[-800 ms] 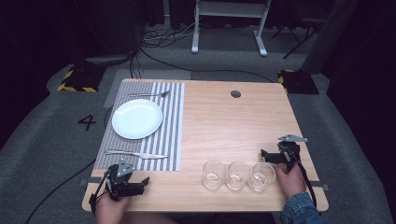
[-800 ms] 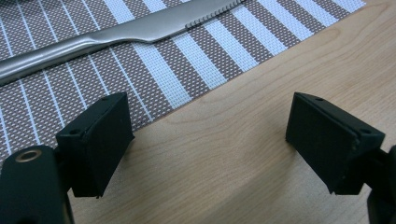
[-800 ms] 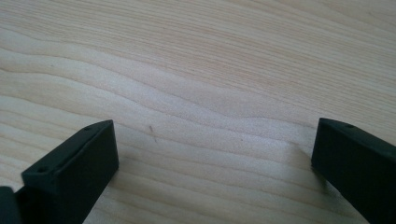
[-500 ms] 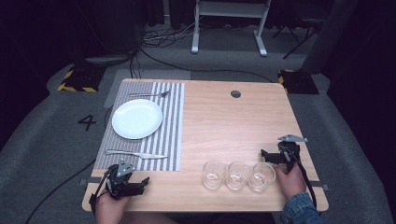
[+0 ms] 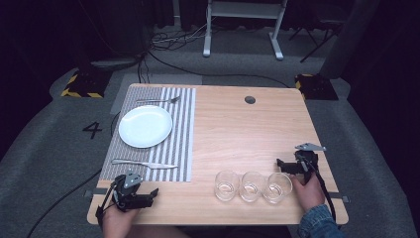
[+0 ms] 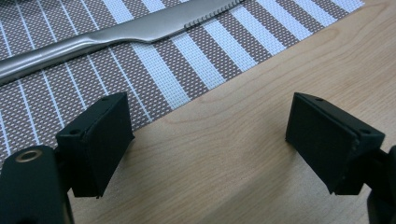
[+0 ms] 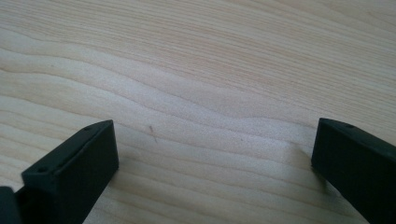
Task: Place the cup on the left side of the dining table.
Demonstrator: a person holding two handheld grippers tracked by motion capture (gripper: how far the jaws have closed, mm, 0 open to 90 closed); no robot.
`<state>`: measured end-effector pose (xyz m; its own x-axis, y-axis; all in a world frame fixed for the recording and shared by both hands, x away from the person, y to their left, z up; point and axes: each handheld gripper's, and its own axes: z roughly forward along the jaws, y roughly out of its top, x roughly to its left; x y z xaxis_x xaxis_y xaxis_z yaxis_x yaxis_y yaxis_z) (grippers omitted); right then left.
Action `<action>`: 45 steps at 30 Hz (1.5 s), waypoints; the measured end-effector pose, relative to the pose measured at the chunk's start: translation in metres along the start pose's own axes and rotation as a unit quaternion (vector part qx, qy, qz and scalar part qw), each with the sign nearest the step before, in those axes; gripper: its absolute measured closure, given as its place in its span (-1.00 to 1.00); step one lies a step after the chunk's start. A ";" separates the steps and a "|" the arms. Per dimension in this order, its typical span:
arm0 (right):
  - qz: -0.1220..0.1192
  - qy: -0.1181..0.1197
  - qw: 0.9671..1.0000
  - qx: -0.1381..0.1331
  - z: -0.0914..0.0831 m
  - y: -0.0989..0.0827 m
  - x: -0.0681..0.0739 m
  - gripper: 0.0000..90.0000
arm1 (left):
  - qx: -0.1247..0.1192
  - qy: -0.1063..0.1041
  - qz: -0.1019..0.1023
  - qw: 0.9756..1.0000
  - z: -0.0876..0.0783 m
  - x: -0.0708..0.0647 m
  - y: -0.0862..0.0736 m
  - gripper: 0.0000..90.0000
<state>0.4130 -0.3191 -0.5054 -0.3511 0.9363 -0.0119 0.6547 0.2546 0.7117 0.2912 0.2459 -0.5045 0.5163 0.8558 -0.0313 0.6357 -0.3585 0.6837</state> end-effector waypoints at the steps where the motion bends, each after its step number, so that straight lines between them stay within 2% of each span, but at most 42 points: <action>1: 0.000 0.000 1.000 0.000 0.000 0.000 0.000 -0.98 | 0.000 0.001 0.000 1.000 0.000 0.000 0.000 -0.67; 5: 0.000 0.000 1.000 0.000 0.000 0.000 0.000 -0.98 | -0.004 0.012 -0.014 1.000 0.000 0.000 0.000 -0.66; 9: 0.000 0.000 1.000 0.000 0.000 0.000 0.000 -0.98 | -0.014 0.014 -0.028 0.999 -0.002 0.003 0.000 -0.65; 13: 0.000 0.000 1.000 0.000 0.000 0.000 0.000 -0.98 | -0.041 0.015 -0.046 0.998 -0.010 0.005 0.002 -0.65; 17: 0.000 0.000 1.000 0.000 0.000 0.000 0.000 -0.98 | -0.077 0.013 -0.048 0.996 -0.020 0.001 0.006 -0.65; 21: 0.000 0.000 1.000 0.000 0.000 0.000 0.000 -0.98 | -0.097 0.014 -0.032 0.995 -0.028 -0.006 0.015 -0.63; 24: 0.000 0.000 1.000 0.000 0.000 0.000 0.000 -0.98 | -0.100 0.010 -0.023 0.995 -0.030 -0.013 0.021 -0.62; 30: 0.000 0.000 1.000 0.000 0.000 0.000 0.000 -0.98 | -0.091 -0.008 -0.009 0.996 -0.033 -0.026 0.033 -0.62; 32: 0.000 0.000 1.000 0.000 0.000 0.000 0.000 -0.98 | -0.083 -0.026 0.000 0.996 -0.032 -0.029 0.037 -0.62; 45: 0.001 -0.001 1.000 0.000 0.000 0.000 0.000 -0.98 | -0.103 -0.052 0.022 0.993 -0.037 -0.049 0.063 -0.62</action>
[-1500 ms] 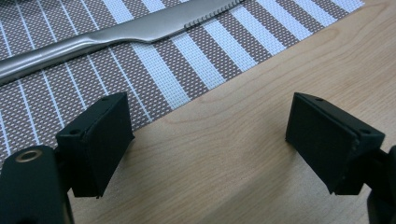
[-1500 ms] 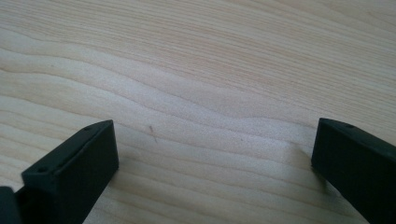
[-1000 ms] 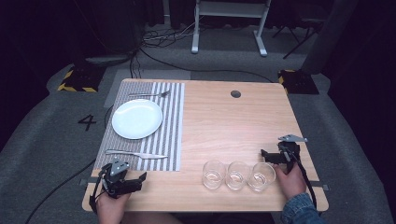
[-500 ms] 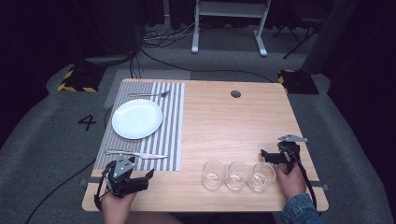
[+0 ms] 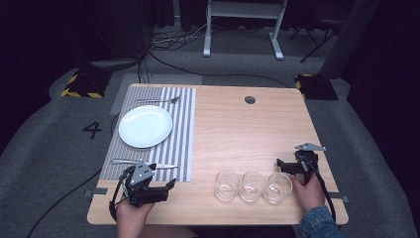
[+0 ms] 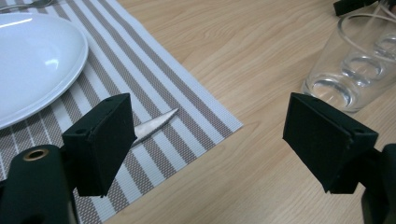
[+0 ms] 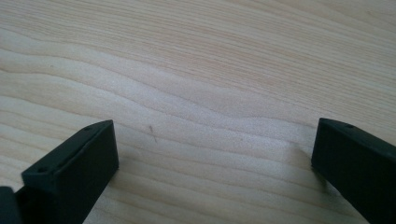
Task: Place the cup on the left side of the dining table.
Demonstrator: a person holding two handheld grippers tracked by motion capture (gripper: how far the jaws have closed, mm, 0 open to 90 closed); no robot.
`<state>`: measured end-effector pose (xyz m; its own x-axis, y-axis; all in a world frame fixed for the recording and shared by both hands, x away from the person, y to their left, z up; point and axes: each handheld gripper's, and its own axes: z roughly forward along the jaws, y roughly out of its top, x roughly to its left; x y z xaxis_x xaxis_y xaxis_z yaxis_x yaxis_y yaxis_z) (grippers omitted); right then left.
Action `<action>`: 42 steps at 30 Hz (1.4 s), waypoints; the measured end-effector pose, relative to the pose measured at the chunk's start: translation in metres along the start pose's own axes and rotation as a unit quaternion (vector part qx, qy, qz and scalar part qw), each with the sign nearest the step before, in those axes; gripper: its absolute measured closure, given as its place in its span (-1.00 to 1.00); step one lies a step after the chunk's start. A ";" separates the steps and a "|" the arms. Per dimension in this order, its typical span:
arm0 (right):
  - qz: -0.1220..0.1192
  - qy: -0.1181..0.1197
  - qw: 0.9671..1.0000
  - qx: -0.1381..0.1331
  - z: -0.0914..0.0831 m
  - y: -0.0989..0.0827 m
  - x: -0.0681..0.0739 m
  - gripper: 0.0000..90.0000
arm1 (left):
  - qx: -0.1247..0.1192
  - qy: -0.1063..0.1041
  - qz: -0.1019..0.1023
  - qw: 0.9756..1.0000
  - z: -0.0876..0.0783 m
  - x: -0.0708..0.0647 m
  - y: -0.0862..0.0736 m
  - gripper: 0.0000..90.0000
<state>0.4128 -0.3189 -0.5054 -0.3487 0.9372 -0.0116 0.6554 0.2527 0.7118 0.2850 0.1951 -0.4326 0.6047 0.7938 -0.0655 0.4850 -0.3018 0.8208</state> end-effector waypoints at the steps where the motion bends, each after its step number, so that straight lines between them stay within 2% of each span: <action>1: 0.000 0.000 1.000 0.000 0.000 0.000 0.000 -0.98 | -0.002 -0.002 0.003 1.000 0.001 -0.001 0.002 -0.62; 11: 0.002 -0.001 1.000 0.000 0.000 0.000 0.000 -0.98 | -0.012 -0.040 0.035 0.999 0.013 -0.023 0.022 -0.62; 16: 0.002 -0.001 1.000 0.000 0.000 0.000 0.000 -0.98 | -0.002 -0.047 0.041 0.998 0.018 -0.032 0.030 -0.62; 24: 0.003 -0.002 1.000 0.000 0.000 0.000 0.001 -0.98 | 0.012 -0.068 0.073 0.995 0.027 -0.050 0.043 -0.64; 27: 0.003 -0.003 1.000 0.000 0.000 0.000 0.001 -0.98 | 0.013 -0.075 0.073 0.994 0.030 -0.053 0.046 -0.64; 32: 0.004 -0.003 1.000 0.000 0.000 0.000 0.001 -0.98 | 0.006 -0.099 0.069 0.993 0.035 -0.058 0.050 -0.64; 39: 0.004 -0.003 1.000 0.000 0.000 0.000 0.001 -0.98 | 0.000 -0.130 0.078 0.988 0.047 -0.069 0.055 -0.65; 42: 0.005 -0.003 1.000 0.000 0.000 0.000 0.001 -0.98 | -0.021 -0.160 0.075 0.984 0.050 -0.074 0.057 -0.67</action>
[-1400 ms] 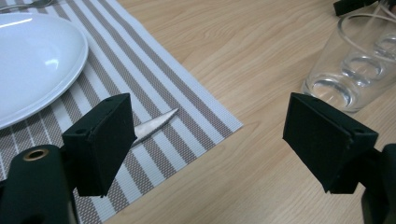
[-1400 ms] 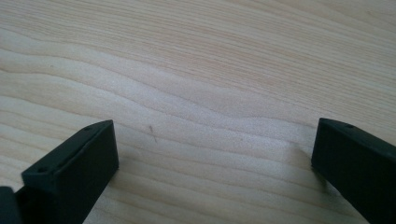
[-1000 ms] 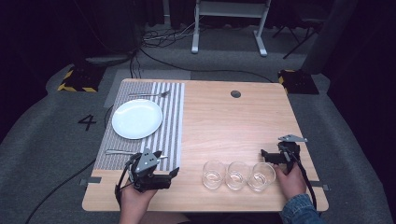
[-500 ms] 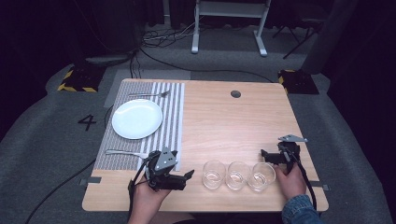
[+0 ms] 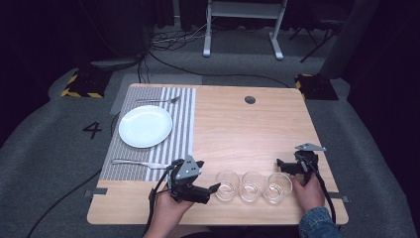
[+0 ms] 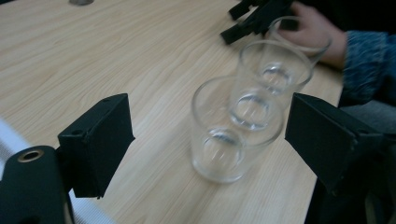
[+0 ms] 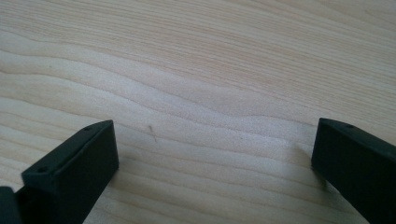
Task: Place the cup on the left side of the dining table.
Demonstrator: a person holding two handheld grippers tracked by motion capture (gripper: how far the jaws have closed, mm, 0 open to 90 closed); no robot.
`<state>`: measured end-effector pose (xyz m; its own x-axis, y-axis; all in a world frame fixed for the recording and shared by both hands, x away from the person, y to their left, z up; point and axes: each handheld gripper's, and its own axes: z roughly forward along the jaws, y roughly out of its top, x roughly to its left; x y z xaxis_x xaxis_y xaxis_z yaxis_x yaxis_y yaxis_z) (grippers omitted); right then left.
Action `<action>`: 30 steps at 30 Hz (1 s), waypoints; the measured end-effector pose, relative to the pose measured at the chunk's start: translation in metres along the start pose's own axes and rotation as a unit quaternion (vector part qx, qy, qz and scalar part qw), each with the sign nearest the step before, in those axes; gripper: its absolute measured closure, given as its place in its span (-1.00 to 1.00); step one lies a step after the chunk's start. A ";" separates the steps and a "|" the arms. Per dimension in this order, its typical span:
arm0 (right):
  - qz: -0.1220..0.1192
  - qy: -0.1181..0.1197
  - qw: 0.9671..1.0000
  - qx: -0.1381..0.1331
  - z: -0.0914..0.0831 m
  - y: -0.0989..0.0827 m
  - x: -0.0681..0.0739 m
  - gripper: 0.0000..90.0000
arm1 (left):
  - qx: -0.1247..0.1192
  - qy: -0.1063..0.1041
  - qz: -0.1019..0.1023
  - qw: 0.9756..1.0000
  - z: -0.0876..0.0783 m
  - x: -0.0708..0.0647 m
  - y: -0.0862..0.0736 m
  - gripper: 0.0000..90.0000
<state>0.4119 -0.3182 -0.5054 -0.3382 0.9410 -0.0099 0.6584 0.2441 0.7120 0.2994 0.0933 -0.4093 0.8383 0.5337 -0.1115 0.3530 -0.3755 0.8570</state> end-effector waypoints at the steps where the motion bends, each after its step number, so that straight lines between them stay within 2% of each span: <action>1: 0.000 0.000 1.000 0.000 0.000 0.000 0.000 -0.98 | -0.008 -0.008 0.001 1.000 0.002 -0.001 0.001 -0.68; 4: 0.000 0.000 1.000 0.000 0.000 0.000 0.000 -0.98 | -0.012 -0.018 -0.001 1.000 0.010 -0.003 0.002 -0.73; 10: 0.000 0.000 1.000 0.000 0.000 0.000 0.000 -0.98 | 0.000 -0.026 -0.002 1.000 0.028 -0.006 -0.001 -0.77; 12: 0.000 0.000 1.000 0.000 0.000 0.000 0.000 -0.98 | 0.004 -0.022 -0.001 1.000 0.036 -0.008 -0.003 -0.78; 15: 0.000 0.000 1.000 0.000 0.000 0.000 0.000 -0.98 | 0.021 -0.007 0.016 1.000 0.046 -0.013 -0.005 -0.73; 16: 0.000 0.000 1.000 0.000 0.000 0.000 0.000 -0.98 | 0.025 -0.009 0.022 0.999 0.049 -0.014 -0.006 -0.71; 19: 0.000 0.000 1.000 0.000 0.000 0.000 0.000 -0.98 | 0.025 -0.003 0.028 0.999 0.057 -0.017 -0.008 -0.74; 23: 0.000 0.000 1.000 0.000 0.000 0.000 0.000 -0.98 | 0.027 -0.004 0.015 1.000 0.065 -0.015 -0.012 -0.74; 26: 0.000 0.000 1.000 0.000 0.000 0.000 0.000 -0.98 | 0.029 0.006 0.018 0.999 0.071 -0.013 -0.015 -0.74; 30: 0.000 0.000 1.000 0.000 0.000 0.000 0.000 -0.98 | 0.029 0.000 0.010 1.000 0.079 -0.012 -0.019 -0.73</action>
<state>0.4119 -0.3182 -0.5054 -0.3377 0.9412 -0.0098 0.6585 0.2437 0.7120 0.3154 0.0349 -0.4641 0.8460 0.5248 -0.0943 0.3587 -0.4294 0.8288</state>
